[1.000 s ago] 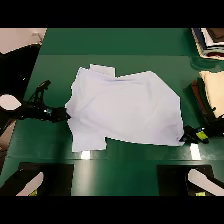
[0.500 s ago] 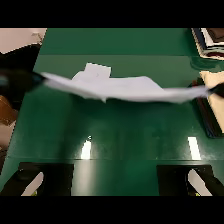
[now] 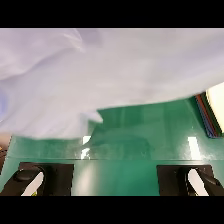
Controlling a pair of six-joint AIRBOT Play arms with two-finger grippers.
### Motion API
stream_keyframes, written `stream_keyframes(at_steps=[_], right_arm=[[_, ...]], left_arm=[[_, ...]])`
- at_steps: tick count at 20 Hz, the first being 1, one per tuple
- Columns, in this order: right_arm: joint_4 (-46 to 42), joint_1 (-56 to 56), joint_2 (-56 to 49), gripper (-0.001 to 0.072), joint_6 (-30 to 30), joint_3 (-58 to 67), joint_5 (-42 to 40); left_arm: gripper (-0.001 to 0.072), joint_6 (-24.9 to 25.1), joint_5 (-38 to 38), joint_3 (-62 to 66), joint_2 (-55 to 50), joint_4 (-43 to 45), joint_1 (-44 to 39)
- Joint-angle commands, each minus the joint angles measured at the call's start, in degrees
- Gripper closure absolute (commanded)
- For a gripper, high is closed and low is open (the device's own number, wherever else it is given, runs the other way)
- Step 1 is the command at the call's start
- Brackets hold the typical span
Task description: Fold the shirts.
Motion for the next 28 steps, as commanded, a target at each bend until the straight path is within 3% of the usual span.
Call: stream_keyframes(at_steps=[1,3,9,14,18,24,28], right_arm=[[-1.1,-0.5,-3.6,0.0699,2.9,8.5,5.1],[-1.1,-0.5,-6.1,0.0699,3.9,7.8,7.7],[-1.9,7.1,-17.4,0.0699,4.0,-10.6,13.6],[-12.6,16.4,-35.9,0.0699,5.2,-18.6,12.8],[-10.3,17.1,-50.3,0.0699,4.9,-16.5,4.9],[-8.6,17.7,-60.9,0.0699,4.7,0.9,1.0],[-9.1,17.7,-59.3,0.0699,3.7,3.3,2.6]], left_arm=[[0.0686,-1.3,0.5,4.9,-1.4,5.4,0.0],[0.0685,-1.2,-1.2,-0.3,-3.3,6.0,0.0],[0.0683,-1.0,-6.5,-27.3,-14.3,5.2,0.0],[0.0683,1.7,-2.1,-38.6,-30.8,3.7,0.0],[0.0684,5.2,9.5,-35.2,-44.7,3.4,0.0],[0.0683,5.9,13.7,-21.8,-54.5,4.2,0.0],[0.0684,5.9,-1.0,-17.8,-54.5,5.9,0.9]])
